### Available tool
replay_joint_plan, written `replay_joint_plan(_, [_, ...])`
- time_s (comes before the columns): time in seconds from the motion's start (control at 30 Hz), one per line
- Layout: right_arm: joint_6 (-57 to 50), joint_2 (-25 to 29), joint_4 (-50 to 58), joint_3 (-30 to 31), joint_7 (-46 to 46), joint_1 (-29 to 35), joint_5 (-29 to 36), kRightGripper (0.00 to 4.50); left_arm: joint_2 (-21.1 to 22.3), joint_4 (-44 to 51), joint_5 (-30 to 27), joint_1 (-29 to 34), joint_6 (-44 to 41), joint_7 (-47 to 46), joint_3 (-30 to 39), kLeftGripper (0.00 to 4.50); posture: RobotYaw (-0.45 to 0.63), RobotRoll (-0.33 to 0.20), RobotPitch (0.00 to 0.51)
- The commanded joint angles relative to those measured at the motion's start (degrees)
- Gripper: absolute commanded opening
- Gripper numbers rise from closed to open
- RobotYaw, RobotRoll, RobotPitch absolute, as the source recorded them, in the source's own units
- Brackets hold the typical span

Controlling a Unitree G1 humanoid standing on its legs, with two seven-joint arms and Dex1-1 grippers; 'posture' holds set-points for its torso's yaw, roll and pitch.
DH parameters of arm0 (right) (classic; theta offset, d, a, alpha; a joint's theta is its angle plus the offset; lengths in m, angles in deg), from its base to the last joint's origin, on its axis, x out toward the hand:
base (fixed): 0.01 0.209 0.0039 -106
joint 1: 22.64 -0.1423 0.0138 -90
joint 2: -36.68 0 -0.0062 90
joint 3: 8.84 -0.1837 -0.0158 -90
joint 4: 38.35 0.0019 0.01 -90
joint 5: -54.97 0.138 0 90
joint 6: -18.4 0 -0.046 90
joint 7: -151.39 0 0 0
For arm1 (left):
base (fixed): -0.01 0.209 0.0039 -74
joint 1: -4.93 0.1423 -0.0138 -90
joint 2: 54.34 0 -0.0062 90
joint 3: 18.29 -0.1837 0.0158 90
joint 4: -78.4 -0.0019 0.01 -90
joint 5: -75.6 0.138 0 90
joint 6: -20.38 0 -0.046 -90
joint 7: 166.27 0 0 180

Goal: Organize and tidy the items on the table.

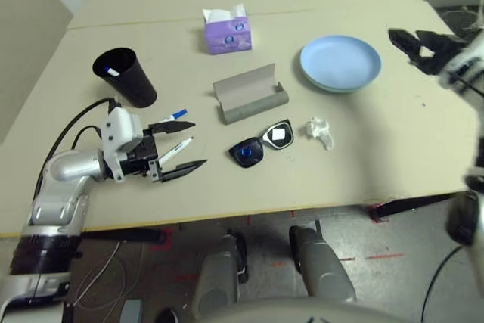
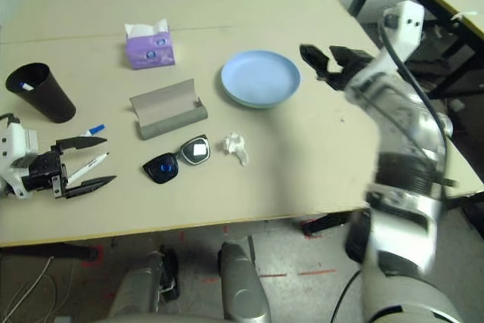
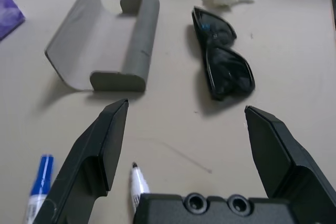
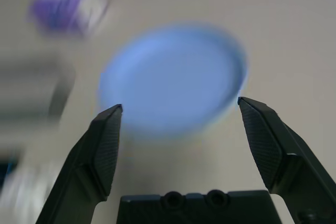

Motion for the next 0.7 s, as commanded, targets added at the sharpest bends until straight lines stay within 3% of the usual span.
replay_joint_plan(0.03, [3.23, 1.3, 5.12, -1.46, 6.01, 7.31, 1.9, 4.47, -0.51, 0.98, -1.97, 0.54, -2.14, 1.08, -0.07, 4.5, -0.12, 0.0, 0.23])
replay_joint_plan(0.17, [10.81, 1.02, 8.9, -0.24, 11.55, 16.61, 0.48, 4.47, -0.65, 1.47, -2.81, 0.34, -3.48, 1.8, -0.44, 4.5, -0.13, 0.0, 0.228])
replay_joint_plan(0.27, [15.2, 0.19, 9.66, 2.0, 13.16, 19.44, -1.21, 4.47, -0.68, 1.73, -3.17, 0.13, -4.29, 2.17, -0.49, 4.5, -0.13, 0.0, 0.227])
replay_joint_plan(0.7, [20.83, -9.68, 10.45, 14.34, 7.03, 14.64, -8.93, 4.47, -0.2, 2.55, -2.59, 1.02, -4.55, 2.1, 0.5, 4.5, -0.1, 0.0, 0.218])
